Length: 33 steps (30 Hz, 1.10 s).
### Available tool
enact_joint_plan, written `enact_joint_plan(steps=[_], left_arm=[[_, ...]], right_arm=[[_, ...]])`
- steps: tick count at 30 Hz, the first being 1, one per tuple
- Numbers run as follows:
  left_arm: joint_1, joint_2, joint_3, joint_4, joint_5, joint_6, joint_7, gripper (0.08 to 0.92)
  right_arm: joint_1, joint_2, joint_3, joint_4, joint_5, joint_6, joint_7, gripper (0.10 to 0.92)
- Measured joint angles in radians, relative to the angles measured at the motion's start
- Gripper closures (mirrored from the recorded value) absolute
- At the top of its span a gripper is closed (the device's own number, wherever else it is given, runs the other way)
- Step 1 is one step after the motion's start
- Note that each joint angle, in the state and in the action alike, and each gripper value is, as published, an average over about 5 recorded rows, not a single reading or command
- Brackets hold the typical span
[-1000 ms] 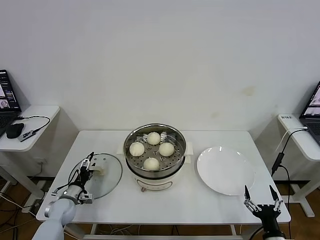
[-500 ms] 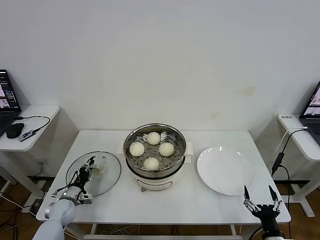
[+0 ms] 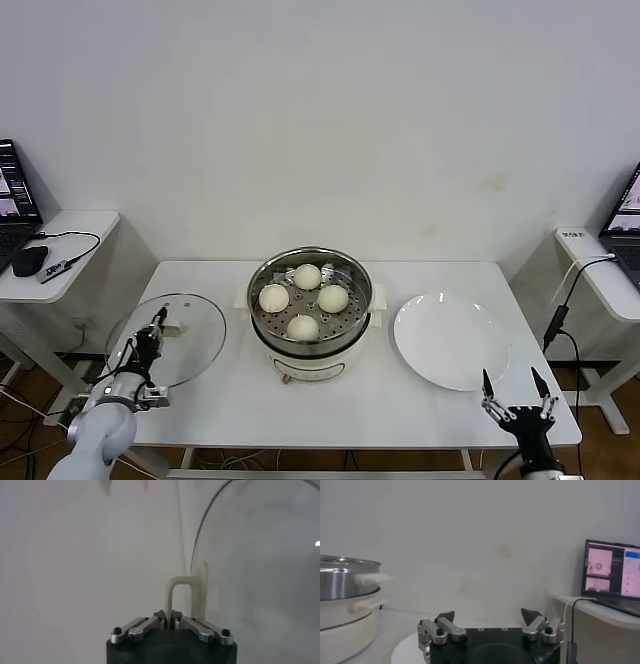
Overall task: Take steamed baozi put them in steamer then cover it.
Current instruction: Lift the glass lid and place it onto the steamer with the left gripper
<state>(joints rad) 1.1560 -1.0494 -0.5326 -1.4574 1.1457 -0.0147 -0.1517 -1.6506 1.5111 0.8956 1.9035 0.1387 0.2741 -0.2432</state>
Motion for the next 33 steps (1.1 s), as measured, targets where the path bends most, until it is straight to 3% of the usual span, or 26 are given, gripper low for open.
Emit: enact_joint_plan(steps=[8,16,25,33], left_arm=[[0.103,0.020,-0.065,-0.247,-0.048,0.127,0.095,0.864],[0.122,0.054,-0.035,-0.449,-0.132,0.245,0.169,0.864],[0.019,0.067,0.150,-0.512,-0.189,0.368,0.201,0.864],[-0.136,-0.005,0.330,-0.487,-0.110,0.468,0.273,0.864]], right_arm=[[0.002,-0.007,-0.021,0.001,-0.026,0.003,0.001,0.203],[0.005,0.002,-0.038,-0.008,-0.081,0.017,0.008,0.203],[0.028,0.028,-0.053,-0.022,-0.152,0.011,0.018,0.203],[0.047,0.048,-0.065,-0.042,-0.217,0.009,0.021,0.203]])
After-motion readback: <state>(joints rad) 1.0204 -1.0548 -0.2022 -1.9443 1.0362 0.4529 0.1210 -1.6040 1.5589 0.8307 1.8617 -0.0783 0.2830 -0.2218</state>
